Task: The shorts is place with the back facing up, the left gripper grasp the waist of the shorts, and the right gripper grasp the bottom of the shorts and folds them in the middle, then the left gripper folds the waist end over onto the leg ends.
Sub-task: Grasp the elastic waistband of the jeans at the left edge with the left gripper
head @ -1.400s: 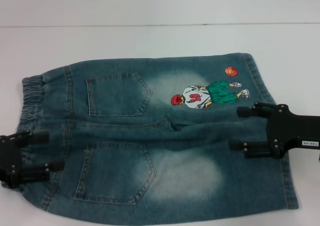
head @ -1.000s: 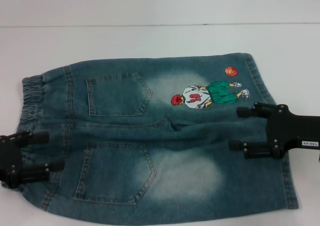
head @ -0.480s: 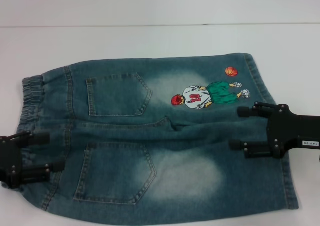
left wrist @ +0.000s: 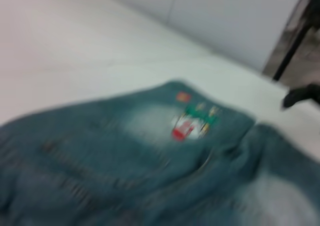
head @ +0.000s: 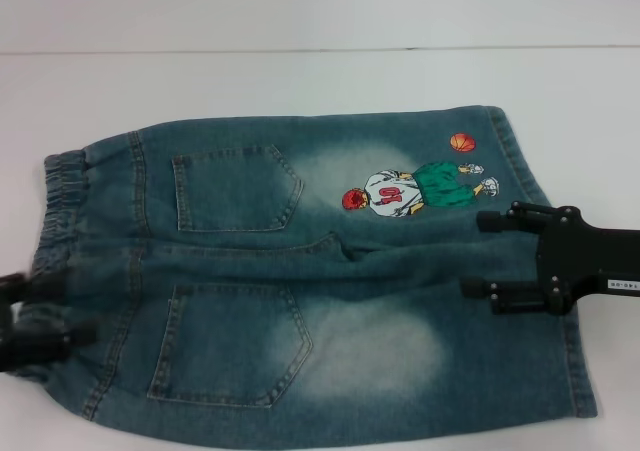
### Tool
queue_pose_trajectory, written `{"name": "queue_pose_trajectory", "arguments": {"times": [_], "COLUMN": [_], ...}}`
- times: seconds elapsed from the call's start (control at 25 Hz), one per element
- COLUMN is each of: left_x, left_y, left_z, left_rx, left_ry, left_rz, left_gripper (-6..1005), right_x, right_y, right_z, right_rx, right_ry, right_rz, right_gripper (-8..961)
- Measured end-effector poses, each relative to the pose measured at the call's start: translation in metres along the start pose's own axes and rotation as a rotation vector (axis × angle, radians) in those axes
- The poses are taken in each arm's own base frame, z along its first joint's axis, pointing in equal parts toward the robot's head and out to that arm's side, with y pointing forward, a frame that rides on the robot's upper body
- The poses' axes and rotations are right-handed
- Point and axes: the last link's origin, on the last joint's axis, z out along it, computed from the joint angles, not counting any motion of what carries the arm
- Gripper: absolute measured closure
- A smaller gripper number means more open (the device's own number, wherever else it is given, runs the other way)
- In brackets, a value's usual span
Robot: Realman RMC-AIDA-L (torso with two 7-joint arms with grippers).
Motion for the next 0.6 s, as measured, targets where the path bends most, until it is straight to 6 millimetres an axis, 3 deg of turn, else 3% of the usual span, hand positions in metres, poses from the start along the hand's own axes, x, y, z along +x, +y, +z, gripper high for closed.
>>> {"name": "queue_pose_trajectory", "arguments": {"times": [0.28, 0.6], "left_x": [0.003, -0.002], "left_y": [-0.002, -0.007], "left_z": [-0.022, -0.025], "left_rx": [0.205, 0.279], "left_ry": [-0.224, -0.314], "left_rz": [-0.067, -0.095], "left_gripper": [94, 95], "right_x": [0.0, -0.003], "right_y": [-0.001, -0.003], "right_z": [-0.001, -0.002], "right_rx": [0.001, 0.004], "right_ry": [0.0, 0.001], "right_rz": [-0.002, -0.012], "right_gripper": [37, 37]}}
